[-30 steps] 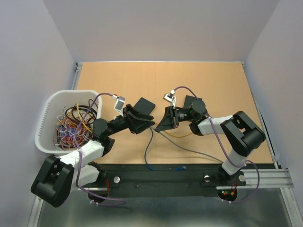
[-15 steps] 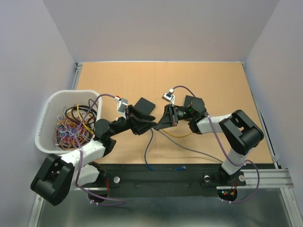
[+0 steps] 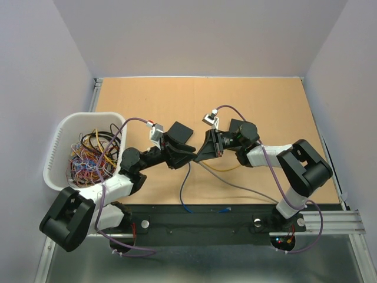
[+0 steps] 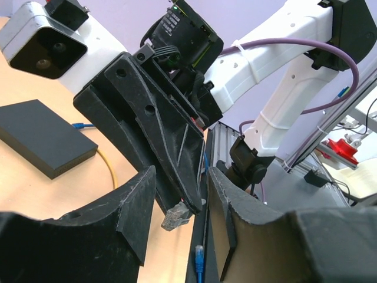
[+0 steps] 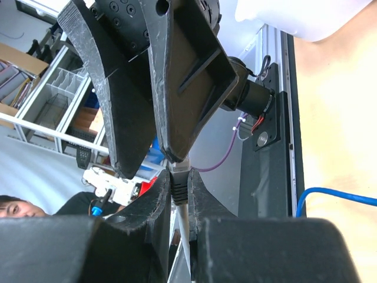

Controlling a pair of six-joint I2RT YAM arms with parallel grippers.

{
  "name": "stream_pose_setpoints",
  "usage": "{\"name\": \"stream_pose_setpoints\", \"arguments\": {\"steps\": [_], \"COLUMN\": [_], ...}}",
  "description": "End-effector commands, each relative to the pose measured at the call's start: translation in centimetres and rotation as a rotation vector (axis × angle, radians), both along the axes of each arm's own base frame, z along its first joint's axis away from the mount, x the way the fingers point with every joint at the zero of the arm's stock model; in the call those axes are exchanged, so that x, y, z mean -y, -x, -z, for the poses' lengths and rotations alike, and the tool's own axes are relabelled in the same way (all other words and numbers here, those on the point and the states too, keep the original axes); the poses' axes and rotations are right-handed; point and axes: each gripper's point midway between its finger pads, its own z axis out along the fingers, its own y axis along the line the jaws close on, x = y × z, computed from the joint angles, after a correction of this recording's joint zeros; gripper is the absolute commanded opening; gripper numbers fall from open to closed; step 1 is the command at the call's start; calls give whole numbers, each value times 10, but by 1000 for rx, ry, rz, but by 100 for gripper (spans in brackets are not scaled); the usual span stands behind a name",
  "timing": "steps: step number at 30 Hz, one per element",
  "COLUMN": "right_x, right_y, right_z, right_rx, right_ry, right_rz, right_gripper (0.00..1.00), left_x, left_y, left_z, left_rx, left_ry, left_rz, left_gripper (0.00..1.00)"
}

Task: Insert the plug into the switch port

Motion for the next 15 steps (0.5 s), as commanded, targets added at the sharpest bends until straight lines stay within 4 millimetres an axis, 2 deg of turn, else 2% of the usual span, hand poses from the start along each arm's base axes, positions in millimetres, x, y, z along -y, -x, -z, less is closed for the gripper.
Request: {"name": "stream_pose_setpoints", "arguments": {"steps": [1,7,15], "right_x": [16,15,15], "right_y": [22,17,13], "right_z": [-60,-67,-76], "right_rx": [487,494,501], "right_ry": [-306,-323,-346], "right_rz": [-4,23,47], "right_gripper": [0,0,0], "left_x": [-3,-3,-5], "left_y": [9,12,14], "left_z": [-31,-30,-30], "left_rx": [166,167,171], "left_ry": [83,83,74], "left_rz": [2,6,-2], "left_gripper": [50,46,33]}}
